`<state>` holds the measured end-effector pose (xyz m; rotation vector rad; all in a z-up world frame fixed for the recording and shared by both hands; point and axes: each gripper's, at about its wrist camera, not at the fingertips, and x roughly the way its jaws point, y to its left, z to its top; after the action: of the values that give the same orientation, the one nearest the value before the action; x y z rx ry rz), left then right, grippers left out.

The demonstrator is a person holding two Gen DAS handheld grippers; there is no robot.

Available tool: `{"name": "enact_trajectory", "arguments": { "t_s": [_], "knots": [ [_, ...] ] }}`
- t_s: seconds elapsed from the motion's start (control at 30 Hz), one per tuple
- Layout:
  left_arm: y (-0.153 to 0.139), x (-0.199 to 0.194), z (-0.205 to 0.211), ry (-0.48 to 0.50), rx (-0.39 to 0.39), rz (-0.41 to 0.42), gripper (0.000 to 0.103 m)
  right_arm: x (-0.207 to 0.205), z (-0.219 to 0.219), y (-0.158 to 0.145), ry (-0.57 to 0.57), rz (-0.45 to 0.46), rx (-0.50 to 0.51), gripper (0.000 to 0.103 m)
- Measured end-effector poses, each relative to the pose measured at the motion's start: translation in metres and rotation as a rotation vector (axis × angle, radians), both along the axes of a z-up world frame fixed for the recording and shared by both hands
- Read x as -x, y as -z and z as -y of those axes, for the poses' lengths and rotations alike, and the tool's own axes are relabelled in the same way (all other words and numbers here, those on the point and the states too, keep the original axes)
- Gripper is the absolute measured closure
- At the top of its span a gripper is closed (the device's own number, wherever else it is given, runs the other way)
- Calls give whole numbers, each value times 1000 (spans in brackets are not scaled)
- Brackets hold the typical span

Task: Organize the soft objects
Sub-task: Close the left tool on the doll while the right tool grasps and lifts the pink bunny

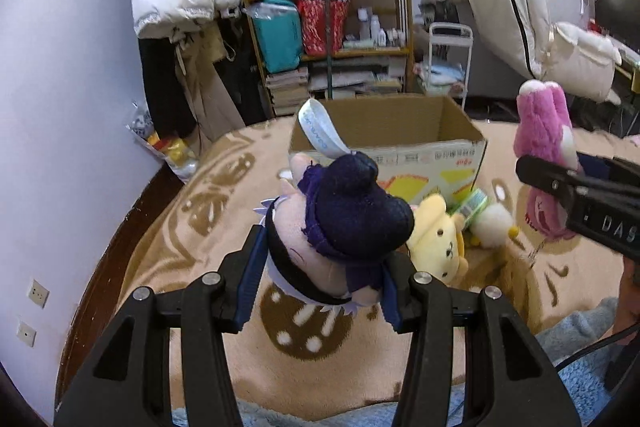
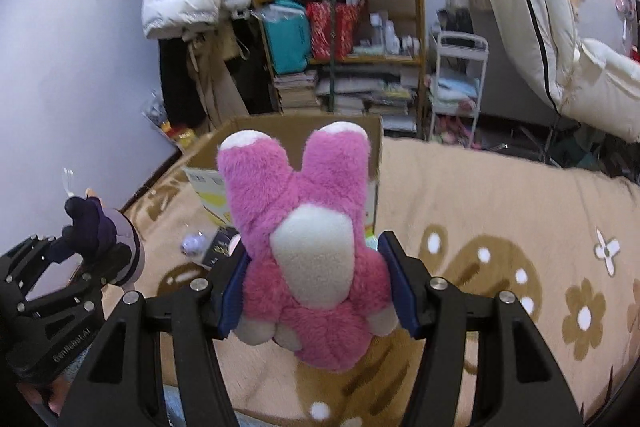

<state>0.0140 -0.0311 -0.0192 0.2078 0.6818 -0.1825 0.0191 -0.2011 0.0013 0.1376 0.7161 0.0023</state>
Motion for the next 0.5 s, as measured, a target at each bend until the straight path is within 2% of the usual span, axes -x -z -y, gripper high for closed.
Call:
{"name": "enact_trajectory", "arguments": {
  "t_s": [0.13, 0.43, 0.5],
  "knots": [
    [-17, -3, -4, -14, 4, 51, 54, -6, -3, -10, -15, 46, 4, 38],
    [-50, -24, -5, -22, 8, 125, 54, -36, -15, -38, -66, 110, 108, 38],
    [-57, -34, -1, -29, -14, 149, 54, -40, -17, -45, -66, 136, 127, 38]
  ]
}}
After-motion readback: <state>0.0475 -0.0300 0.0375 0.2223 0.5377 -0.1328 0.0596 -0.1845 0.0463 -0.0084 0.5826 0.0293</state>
